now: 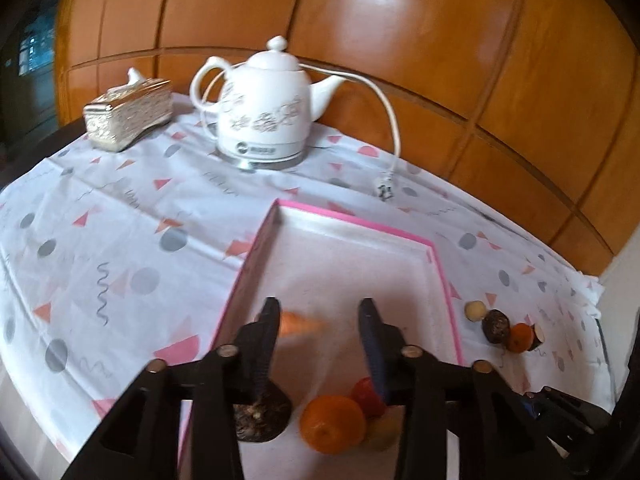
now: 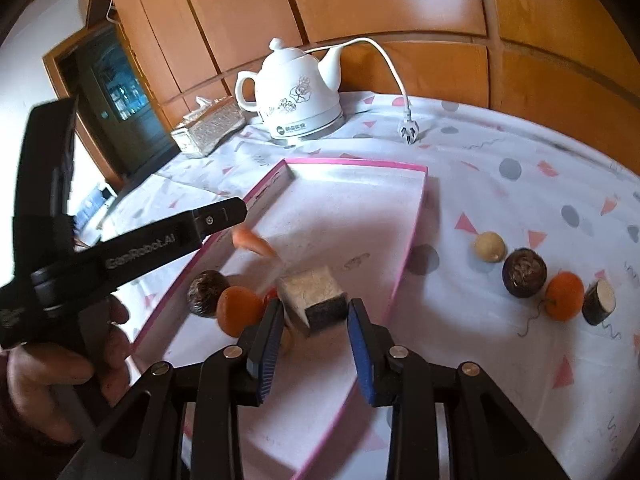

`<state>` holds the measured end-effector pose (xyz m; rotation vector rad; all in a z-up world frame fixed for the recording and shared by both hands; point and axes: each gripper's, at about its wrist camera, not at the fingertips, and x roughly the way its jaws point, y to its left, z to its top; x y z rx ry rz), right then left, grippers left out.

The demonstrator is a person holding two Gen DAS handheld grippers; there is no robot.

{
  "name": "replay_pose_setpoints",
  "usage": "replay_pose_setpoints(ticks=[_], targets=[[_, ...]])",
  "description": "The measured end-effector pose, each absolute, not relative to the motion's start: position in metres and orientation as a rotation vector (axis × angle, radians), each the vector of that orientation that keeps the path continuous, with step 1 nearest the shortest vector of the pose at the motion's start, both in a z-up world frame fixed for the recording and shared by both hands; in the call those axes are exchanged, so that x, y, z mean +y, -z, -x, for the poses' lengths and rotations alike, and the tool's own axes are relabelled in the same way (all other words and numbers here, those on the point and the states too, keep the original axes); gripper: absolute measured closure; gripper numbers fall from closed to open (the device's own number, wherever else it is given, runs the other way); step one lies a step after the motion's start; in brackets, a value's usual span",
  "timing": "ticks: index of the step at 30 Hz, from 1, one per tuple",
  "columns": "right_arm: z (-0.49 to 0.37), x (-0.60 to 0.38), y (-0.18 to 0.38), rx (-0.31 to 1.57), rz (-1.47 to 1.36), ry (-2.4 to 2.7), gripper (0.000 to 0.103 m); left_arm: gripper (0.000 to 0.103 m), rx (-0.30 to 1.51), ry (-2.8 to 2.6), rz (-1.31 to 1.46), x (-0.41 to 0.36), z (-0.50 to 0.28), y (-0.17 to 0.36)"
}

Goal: Organize fruits
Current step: 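Drop the carrot into the tray with the left tool while the right tool carries the block over the tray, then move both open tools back from the tray toward the remaining produce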

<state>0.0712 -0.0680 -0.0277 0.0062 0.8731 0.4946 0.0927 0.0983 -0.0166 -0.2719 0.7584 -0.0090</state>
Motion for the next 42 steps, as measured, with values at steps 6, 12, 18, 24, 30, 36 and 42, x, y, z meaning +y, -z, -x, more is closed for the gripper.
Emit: replay_pose_setpoints(ticks=[6, 12, 18, 24, 30, 36, 42], targets=[[-0.066, -0.063, 0.035, 0.876, 0.005, -0.487, 0.060, 0.045, 0.782, -0.069, 0.255, 0.097, -0.080, 0.025], [-0.058, -0.079, 0.031, 0.834, 0.005, -0.421, 0.059, 0.035, 0.739, -0.089, 0.247, 0.090, -0.062, 0.019], [-0.054, -0.101, 0.027, 0.792, -0.007, -0.332, 0.057, 0.032, 0.717, -0.069, 0.211, 0.076, -0.054, 0.013], [-0.055, -0.130, 0.031, 0.788, -0.032, -0.251, 0.057, 0.031, 0.726, -0.039, 0.196, 0.062, -0.051, 0.014], [-0.057, -0.159, 0.036, 0.790, -0.055, -0.167, 0.057, 0.031, 0.722, -0.015, 0.165, 0.049, -0.049, 0.011], [-0.059, -0.187, 0.043, 0.800, -0.086, -0.090, 0.057, 0.031, 0.711, 0.032, 0.117, 0.031, -0.047, 0.007], [-0.060, -0.209, 0.050, 0.816, -0.108, -0.033, 0.057, 0.031, 0.707, 0.097, 0.089, 0.013, -0.048, 0.002]])
